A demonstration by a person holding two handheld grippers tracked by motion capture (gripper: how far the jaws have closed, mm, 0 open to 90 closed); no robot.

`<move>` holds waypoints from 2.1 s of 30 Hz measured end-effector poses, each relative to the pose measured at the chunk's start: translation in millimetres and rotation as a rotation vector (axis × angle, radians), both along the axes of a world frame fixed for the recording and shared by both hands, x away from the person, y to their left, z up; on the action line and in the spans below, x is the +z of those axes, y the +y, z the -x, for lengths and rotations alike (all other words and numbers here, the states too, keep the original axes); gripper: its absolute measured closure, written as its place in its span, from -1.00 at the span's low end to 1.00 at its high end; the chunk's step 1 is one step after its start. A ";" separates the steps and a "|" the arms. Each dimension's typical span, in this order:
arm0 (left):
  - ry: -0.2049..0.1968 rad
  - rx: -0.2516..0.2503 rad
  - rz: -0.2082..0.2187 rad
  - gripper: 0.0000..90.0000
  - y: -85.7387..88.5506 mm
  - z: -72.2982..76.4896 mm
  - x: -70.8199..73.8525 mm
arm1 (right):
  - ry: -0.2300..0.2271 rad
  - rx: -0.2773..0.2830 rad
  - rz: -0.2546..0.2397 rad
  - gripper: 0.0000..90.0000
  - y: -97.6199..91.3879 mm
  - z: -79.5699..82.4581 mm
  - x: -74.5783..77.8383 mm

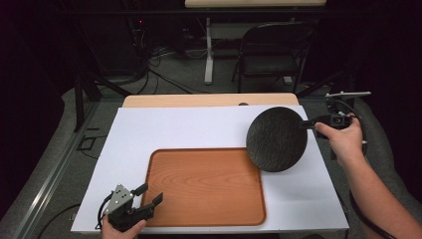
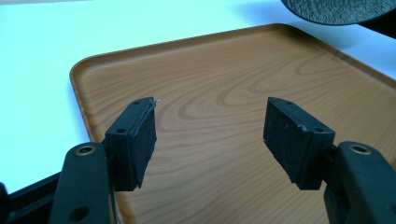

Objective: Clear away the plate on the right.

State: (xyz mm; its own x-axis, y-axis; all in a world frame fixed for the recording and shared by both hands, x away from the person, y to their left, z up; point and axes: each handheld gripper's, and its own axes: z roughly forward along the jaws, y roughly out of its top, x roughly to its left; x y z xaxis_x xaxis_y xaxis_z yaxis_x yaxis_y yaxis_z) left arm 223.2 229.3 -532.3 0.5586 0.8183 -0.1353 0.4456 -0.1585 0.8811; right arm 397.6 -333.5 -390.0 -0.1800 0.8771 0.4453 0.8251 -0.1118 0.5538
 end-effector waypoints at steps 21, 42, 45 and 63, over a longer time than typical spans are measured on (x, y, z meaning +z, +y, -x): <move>-0.003 0.002 0.001 -0.23 0.4 1.5 0.5 | 0.045 0.394 -0.072 0.92 169.7 9.4 -39.4; -0.004 -0.003 -0.002 -0.23 0.3 1.3 0.4 | 0.027 0.424 -0.042 0.93 184.8 20.4 -49.2; -0.003 -0.003 -0.001 -0.23 0.3 1.4 0.4 | 0.026 0.421 -0.042 0.93 185.0 20.8 -49.2; 0.000 -0.003 -0.001 -0.23 0.3 1.6 0.4 | 0.009 0.406 -0.021 0.94 185.7 23.1 -49.5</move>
State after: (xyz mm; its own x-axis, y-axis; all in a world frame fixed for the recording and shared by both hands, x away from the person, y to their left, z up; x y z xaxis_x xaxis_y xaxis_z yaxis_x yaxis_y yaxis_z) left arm 221.7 229.6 -531.9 0.5613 0.8166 -0.1346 0.4454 -0.1611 0.8807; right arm 374.5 -147.7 -439.4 -0.5063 0.7261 0.4653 0.8091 0.2132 0.5476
